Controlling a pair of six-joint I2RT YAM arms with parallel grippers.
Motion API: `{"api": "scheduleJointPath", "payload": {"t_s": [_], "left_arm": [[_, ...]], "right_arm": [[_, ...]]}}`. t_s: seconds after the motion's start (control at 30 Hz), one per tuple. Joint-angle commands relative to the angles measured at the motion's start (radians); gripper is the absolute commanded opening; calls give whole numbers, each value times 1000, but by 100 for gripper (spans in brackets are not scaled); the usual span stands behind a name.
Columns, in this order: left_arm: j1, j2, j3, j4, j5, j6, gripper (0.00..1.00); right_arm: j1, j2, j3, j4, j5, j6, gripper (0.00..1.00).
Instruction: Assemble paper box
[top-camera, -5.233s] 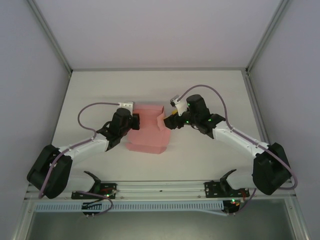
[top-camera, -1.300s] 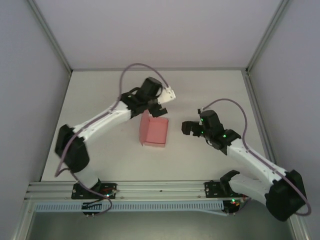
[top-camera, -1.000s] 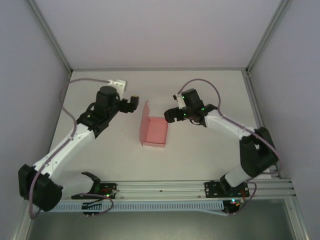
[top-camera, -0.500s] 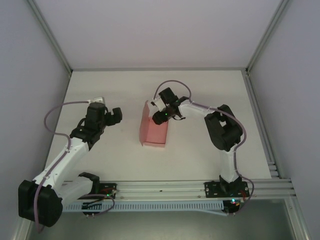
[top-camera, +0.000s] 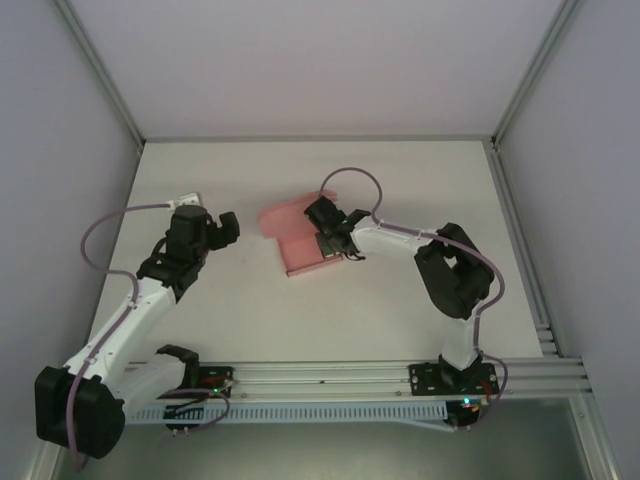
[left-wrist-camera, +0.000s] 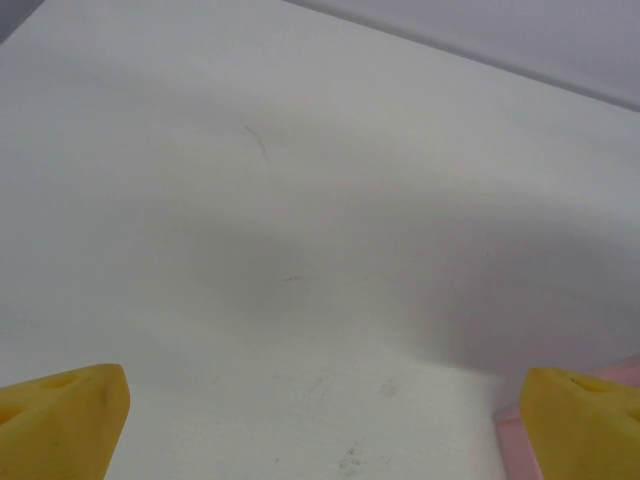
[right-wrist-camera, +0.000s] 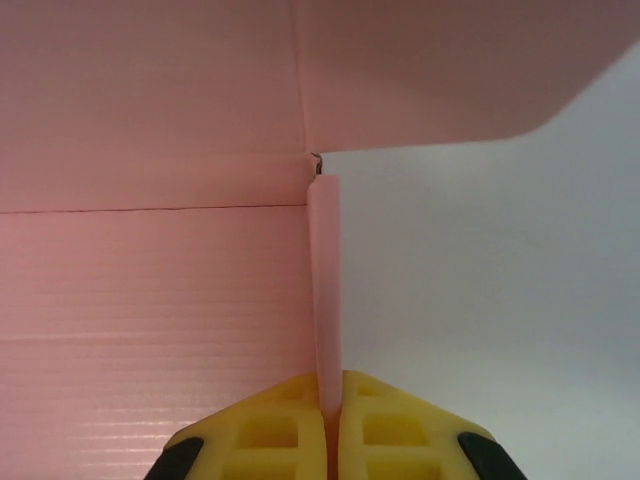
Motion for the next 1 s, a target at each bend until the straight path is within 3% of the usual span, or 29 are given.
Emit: {"api": "scheduleJointPath", "payload": {"t_s": [0.0, 0.13, 0.27, 0.3, 0.37, 0.5, 0.6, 0.67, 0.73, 0.83, 0.97], "left_arm": [[7, -2, 6, 19, 3, -7, 100], [7, 33, 1, 65, 109, 43, 100], [7, 67, -16, 138, 263, 110, 100], [8, 79, -17, 149, 290, 128, 100], [8, 107, -6, 155, 319, 158, 100], [8, 155, 10, 202, 443, 257, 100], [6, 215, 27, 242, 600, 405, 100], [2, 273, 68, 234, 654, 493, 100], [0, 325, 115, 230, 717, 573, 100], [-2, 414, 206, 191, 778, 665, 100], [0, 548, 344, 114, 838, 749, 93]], "right_arm": [[28, -32, -84, -98, 150, 387, 0], [43, -23, -129, -59, 101, 460, 0], [51, -35, -141, -18, 121, 395, 4], [50, -51, -145, -13, 135, 375, 8], [49, -80, -143, -7, 145, 327, 26], [49, -139, -127, -19, 148, 239, 41], [46, -202, -120, -10, 158, 139, 61], [32, -249, -124, 2, 174, 65, 81], [-2, -295, -138, 32, 159, -14, 91], [-103, -356, -164, 121, -75, -207, 94], [-222, -373, -167, 184, -355, -396, 88]]}}
